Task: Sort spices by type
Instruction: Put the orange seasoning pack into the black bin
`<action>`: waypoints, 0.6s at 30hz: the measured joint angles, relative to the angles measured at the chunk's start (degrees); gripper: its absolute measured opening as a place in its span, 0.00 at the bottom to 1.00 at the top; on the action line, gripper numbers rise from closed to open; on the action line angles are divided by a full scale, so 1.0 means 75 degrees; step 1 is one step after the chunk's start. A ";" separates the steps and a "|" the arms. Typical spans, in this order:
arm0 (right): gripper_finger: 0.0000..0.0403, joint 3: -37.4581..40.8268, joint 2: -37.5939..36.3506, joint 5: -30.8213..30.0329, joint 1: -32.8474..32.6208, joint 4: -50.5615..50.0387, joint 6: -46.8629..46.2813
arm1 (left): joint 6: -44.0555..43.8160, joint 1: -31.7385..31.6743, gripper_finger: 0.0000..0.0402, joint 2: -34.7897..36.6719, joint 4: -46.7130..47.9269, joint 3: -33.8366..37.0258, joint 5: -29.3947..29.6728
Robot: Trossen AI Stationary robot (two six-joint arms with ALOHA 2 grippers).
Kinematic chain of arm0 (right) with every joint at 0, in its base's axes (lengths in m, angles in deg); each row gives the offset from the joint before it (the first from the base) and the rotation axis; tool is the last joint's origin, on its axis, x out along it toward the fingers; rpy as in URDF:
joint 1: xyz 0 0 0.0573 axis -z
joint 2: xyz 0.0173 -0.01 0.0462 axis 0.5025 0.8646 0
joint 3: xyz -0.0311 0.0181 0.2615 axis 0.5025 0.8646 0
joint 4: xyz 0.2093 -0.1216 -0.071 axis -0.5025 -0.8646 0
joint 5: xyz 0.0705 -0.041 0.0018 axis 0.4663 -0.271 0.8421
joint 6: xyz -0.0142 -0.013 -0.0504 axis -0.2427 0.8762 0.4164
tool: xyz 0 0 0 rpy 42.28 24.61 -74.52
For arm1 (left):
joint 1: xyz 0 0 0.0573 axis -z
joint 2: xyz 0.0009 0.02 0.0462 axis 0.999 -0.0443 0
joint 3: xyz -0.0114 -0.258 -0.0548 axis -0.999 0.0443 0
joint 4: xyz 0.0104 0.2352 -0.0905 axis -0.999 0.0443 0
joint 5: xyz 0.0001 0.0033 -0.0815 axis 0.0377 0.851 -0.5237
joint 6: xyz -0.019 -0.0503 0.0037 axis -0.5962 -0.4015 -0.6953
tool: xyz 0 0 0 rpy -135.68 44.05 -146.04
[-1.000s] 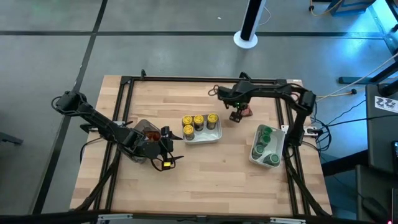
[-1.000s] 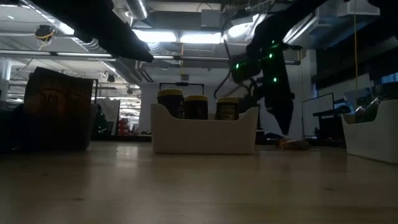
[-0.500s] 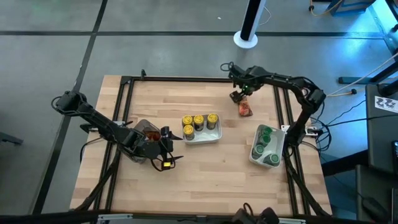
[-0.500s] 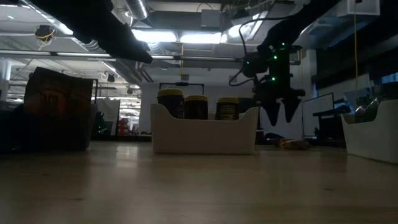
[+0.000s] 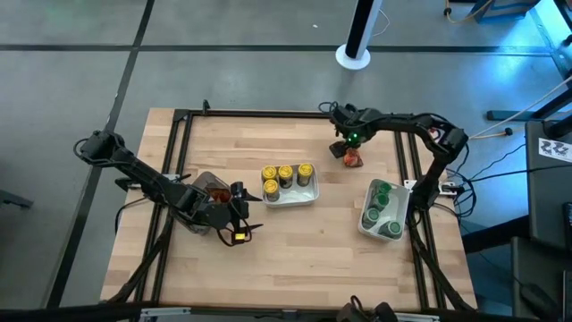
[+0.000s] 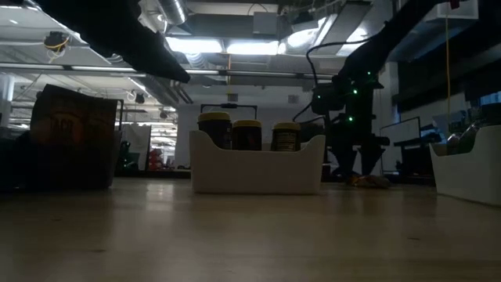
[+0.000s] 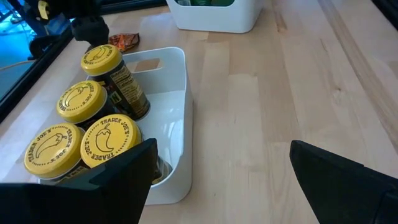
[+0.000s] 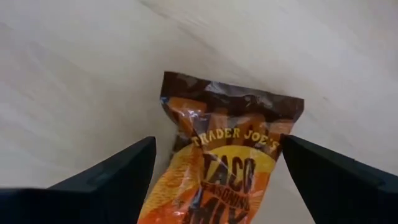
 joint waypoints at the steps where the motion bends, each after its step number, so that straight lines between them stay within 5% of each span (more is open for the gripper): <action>1: 0.87 0.0040 0.0000 -0.0074 0.0003 0.0033 -0.0003 | 0.0000 0.0000 0.87 0.0000 0.0000 0.0000 0.0000; 18: 0.80 0.0096 0.0296 -0.0294 0.0003 0.0601 -0.0196 | -0.0055 0.0000 0.87 0.0000 -0.0004 0.0000 0.0006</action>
